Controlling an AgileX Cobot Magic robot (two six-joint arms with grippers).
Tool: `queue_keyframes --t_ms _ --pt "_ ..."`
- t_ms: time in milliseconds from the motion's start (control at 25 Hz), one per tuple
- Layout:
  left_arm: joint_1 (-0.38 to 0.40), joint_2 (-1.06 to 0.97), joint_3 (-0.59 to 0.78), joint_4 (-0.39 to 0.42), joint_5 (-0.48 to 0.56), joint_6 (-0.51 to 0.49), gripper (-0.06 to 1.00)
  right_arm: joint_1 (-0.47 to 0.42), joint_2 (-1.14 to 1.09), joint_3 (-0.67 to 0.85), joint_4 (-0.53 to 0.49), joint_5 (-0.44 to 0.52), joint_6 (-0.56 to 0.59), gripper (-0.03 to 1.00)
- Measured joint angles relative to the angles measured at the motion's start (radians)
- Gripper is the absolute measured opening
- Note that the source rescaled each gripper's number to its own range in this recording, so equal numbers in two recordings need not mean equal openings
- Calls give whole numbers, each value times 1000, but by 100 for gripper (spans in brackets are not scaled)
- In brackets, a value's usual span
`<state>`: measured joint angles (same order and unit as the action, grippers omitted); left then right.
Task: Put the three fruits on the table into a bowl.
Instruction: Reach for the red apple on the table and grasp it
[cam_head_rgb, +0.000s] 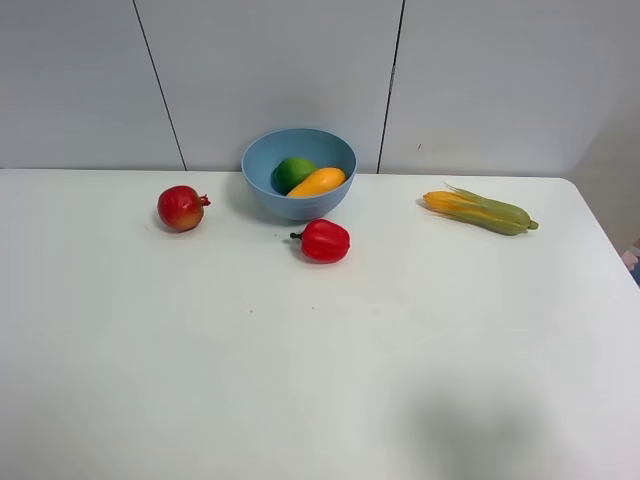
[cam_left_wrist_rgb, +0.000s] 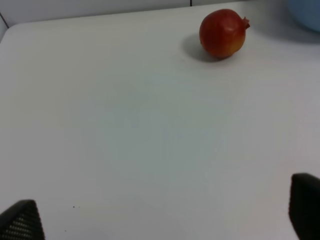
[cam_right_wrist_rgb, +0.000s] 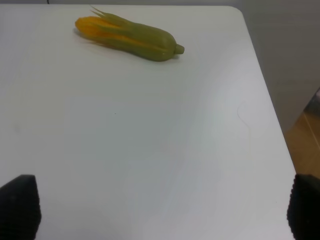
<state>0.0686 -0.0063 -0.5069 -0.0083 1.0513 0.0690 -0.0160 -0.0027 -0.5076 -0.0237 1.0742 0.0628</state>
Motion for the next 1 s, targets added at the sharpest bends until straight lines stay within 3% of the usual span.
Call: queue_keyframes --t_ms 1000 --pt "0 0 0 0 0 0 100 0 0 0 0 0 1 100"
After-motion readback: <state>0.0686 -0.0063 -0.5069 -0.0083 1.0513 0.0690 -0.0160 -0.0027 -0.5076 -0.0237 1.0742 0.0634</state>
